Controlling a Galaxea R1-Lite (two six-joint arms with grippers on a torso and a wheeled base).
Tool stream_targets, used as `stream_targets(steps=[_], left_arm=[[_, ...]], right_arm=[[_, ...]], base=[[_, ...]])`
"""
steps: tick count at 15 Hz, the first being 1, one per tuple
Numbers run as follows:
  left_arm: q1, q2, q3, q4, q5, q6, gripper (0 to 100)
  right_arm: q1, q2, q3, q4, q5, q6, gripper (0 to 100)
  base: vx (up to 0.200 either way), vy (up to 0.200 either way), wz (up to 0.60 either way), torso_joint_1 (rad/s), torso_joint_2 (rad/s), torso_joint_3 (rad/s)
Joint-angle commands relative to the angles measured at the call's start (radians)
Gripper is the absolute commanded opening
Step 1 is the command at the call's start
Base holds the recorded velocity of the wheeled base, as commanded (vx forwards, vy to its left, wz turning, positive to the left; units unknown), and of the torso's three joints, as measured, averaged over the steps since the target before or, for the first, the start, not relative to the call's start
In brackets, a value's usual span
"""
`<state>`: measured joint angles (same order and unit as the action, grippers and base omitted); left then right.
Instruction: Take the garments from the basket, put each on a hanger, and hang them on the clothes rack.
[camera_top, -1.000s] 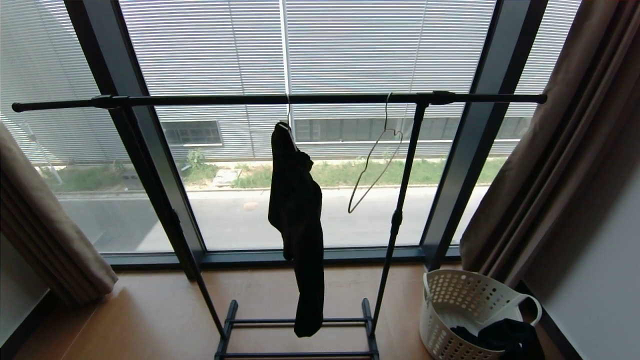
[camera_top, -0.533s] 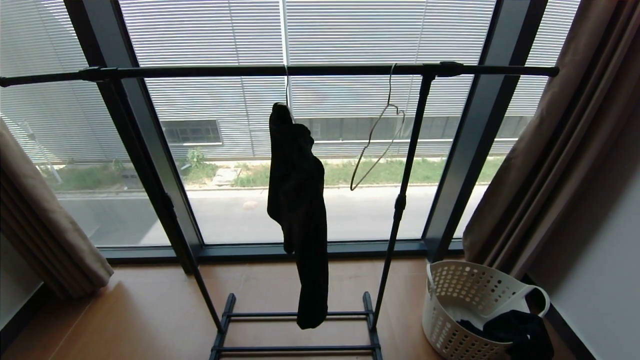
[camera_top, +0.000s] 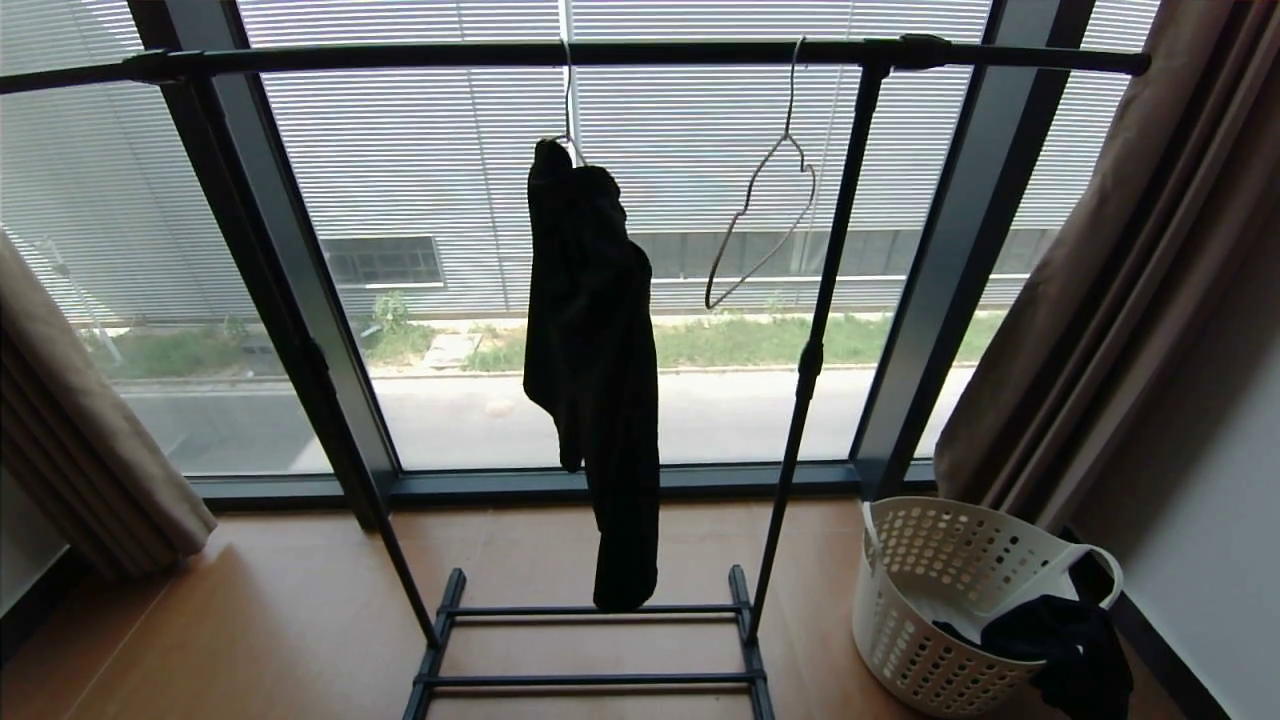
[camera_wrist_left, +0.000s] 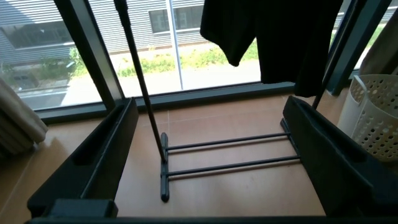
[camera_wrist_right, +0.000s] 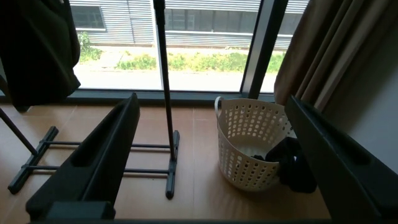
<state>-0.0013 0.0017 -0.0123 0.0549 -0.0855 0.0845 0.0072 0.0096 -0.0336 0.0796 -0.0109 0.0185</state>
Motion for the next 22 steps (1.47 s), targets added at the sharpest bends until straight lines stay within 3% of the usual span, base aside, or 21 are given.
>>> stream_targets(steps=[1, 8, 13, 20, 22], left_arm=[[0.001, 0.001, 0.0, 0.0, 0.0, 0.0, 100], [0.001, 0.001, 0.0, 0.0, -0.002, 0.001, 100], [0.001, 0.003, 0.0, 0.0, -0.002, 0.0, 100], [0.0, 0.001, 0.0, 0.0, 0.0, 0.001, 100], [0.001, 0.001, 0.0, 0.002, 0.0, 0.0, 100]], right_arm=[[0.0, 0.001, 0.0, 0.0, 0.0, 0.0, 100], [0.0, 0.001, 0.0, 0.0, 0.0, 0.0, 100], [0.0, 0.003, 0.0, 0.0, 0.0, 0.0, 100], [0.0, 0.001, 0.0, 0.0, 0.0, 0.0, 100], [0.0, 0.003, 0.0, 0.0, 0.0, 0.0, 100]], base=[[0.0, 0.0, 0.0, -0.124, 0.49, 0.359], [0.0, 0.0, 0.0, -0.09, 0.44, 0.35], [0.0, 0.0, 0.0, -0.007, 0.06, 0.05], [0.0, 0.0, -0.6, -0.003, 0.0, 0.003], [0.0, 0.0, 0.0, 0.0, 0.0, 0.0]])
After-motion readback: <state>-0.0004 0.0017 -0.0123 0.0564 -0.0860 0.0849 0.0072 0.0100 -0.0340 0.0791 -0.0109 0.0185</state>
